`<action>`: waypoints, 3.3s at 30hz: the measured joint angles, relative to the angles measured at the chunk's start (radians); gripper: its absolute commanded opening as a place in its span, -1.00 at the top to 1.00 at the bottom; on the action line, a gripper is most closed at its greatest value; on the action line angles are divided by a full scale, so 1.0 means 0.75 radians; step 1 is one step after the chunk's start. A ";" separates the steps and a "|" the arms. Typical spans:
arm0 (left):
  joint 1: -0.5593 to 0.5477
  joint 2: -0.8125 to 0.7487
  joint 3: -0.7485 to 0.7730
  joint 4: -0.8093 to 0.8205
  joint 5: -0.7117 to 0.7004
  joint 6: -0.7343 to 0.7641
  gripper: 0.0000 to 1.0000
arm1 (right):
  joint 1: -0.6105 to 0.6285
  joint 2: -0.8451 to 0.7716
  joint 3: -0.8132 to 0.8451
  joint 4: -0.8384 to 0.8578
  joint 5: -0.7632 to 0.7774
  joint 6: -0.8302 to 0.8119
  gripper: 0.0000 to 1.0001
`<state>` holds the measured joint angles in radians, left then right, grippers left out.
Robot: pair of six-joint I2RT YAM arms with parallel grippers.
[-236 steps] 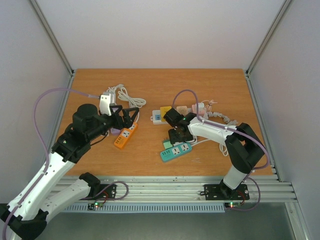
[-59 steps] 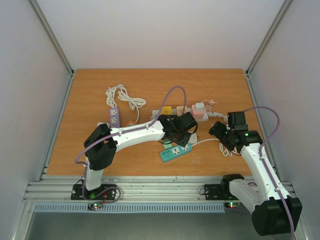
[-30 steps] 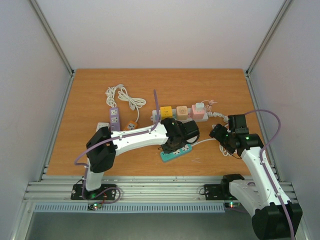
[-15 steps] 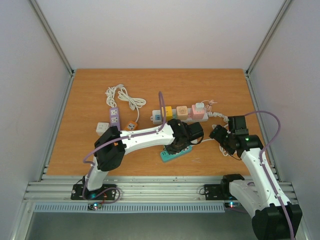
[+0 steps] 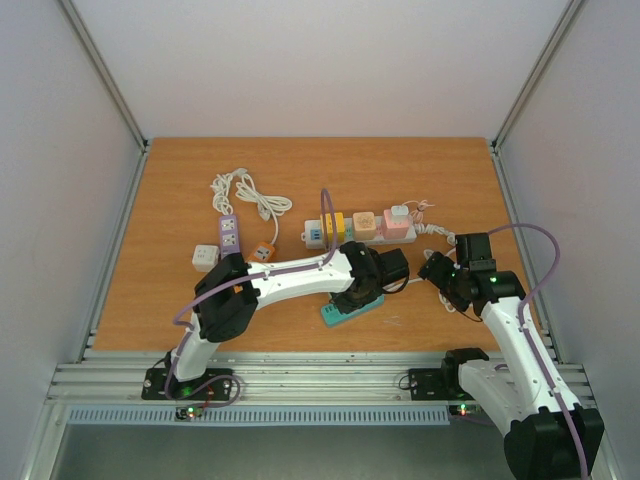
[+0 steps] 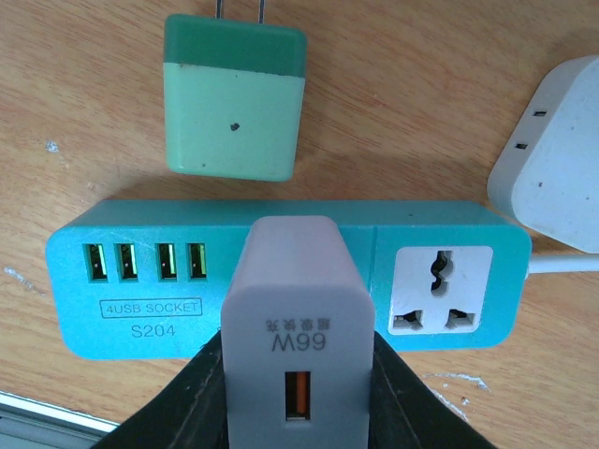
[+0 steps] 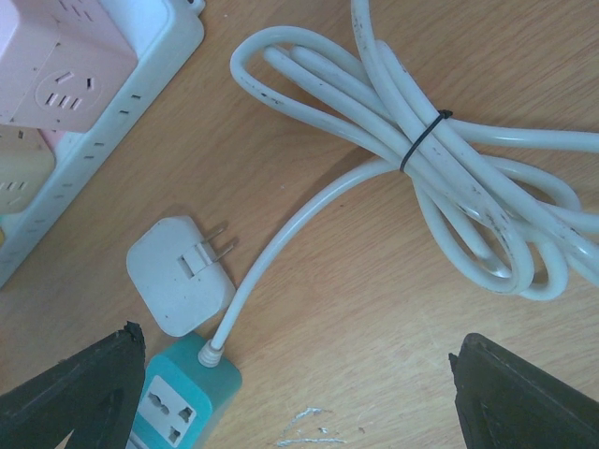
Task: Insert the plug
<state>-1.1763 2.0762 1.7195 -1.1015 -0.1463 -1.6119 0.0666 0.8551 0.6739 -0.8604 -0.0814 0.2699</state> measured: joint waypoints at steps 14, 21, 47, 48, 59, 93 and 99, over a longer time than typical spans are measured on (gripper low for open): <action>-0.017 0.014 0.002 -0.003 -0.038 -0.010 0.97 | 0.000 0.000 -0.012 0.022 -0.016 0.001 -0.82; -0.021 0.037 0.030 -0.027 -0.033 -0.009 0.91 | 0.000 0.005 -0.015 0.043 -0.032 -0.001 -0.82; -0.021 -0.269 -0.153 0.085 -0.387 0.212 -0.59 | 0.026 0.067 -0.010 0.052 -0.057 -0.083 -0.80; -0.021 -0.321 -0.191 0.117 -0.428 0.245 -0.63 | 0.040 0.077 -0.007 0.054 -0.059 -0.091 -0.80; 0.055 -0.828 -0.851 0.668 -0.667 0.837 -0.90 | 0.512 0.531 0.242 0.071 0.167 -0.167 -0.83; 0.191 -1.294 -1.461 1.614 -0.172 1.430 -0.99 | 0.614 1.188 0.477 0.242 0.303 -0.439 -0.48; 0.192 -1.294 -1.461 1.625 -0.171 1.433 -0.99 | 0.614 1.193 0.476 0.274 0.304 -0.441 -0.15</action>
<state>-1.0325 1.1057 0.6235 0.1169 -0.2749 -0.5373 0.5274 1.7496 1.0309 -0.6548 0.1463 -0.0608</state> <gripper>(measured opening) 0.994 0.635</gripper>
